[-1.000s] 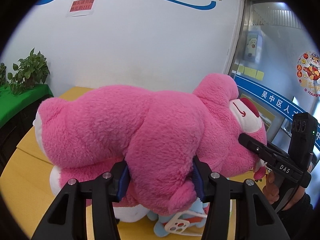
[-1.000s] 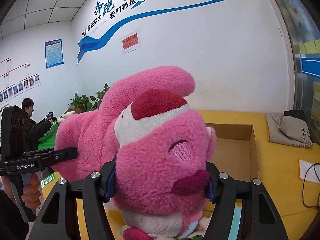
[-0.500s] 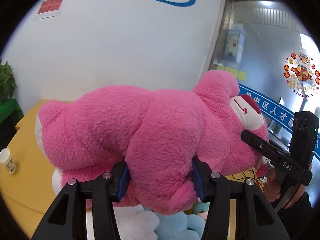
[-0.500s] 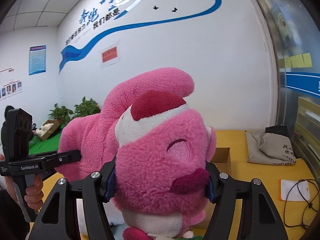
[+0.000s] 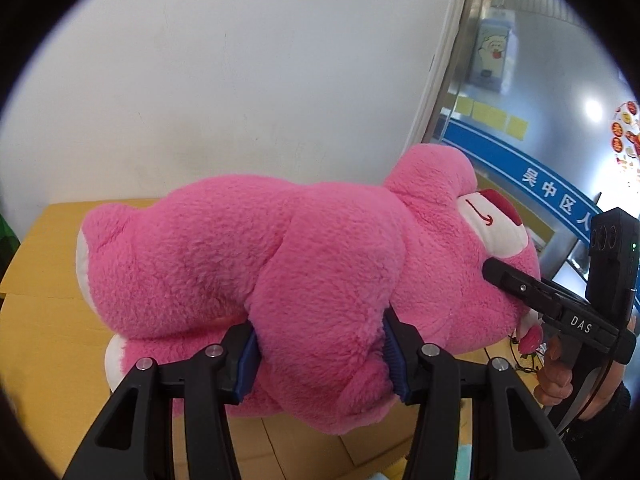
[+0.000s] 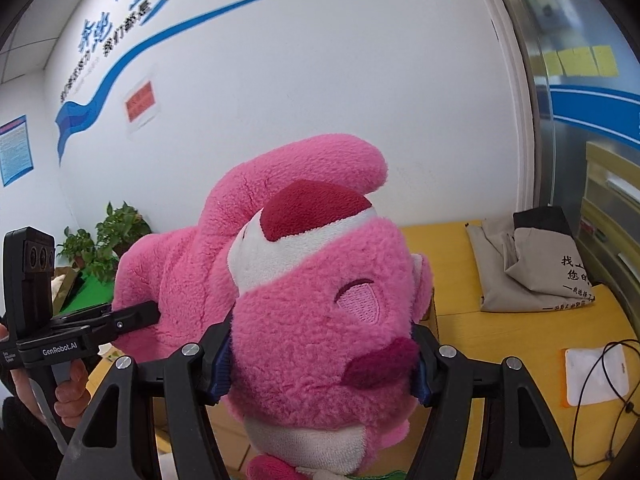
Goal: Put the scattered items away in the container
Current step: 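Lift the pink bear with both tools and carry it over the box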
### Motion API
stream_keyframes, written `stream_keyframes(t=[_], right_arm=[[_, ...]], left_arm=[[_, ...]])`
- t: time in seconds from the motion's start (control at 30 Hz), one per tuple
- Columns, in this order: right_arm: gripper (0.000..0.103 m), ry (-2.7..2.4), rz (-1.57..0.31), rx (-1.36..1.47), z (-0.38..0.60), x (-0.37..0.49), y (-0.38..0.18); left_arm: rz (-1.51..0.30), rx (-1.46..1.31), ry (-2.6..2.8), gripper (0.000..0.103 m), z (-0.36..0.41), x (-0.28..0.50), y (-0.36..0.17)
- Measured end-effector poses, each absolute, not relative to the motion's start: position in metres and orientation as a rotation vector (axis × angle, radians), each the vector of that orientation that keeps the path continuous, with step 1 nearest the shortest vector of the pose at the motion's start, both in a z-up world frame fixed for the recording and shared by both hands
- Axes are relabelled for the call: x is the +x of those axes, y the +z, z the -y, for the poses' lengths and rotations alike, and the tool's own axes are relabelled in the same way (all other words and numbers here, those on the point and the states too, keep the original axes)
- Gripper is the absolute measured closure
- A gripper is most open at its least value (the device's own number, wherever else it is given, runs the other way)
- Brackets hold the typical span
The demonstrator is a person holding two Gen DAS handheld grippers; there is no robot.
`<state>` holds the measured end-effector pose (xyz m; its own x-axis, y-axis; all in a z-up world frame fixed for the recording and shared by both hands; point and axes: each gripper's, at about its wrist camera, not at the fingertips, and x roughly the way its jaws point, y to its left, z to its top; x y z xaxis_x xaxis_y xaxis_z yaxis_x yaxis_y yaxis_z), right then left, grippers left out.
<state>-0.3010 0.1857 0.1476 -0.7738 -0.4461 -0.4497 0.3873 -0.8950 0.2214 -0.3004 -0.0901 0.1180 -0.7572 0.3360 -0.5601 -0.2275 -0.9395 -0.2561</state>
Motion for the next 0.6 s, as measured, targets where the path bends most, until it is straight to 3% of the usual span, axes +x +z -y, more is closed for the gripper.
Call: stream_keyframes(t=[0.2, 0.6], right_arm=[[0.031, -2.539, 0.162, 0.890, -0.190, -0.375, 0.116], [0.030, -2.348, 0.257, 1.436, -0.191, -0.454, -0.011]], left_arm=[[0.300, -1.104, 2.628, 0.052, 0.086, -0.351, 0.072], [0.285, -1.627, 2.444, 0.053, 0.072, -0.411, -0.023]])
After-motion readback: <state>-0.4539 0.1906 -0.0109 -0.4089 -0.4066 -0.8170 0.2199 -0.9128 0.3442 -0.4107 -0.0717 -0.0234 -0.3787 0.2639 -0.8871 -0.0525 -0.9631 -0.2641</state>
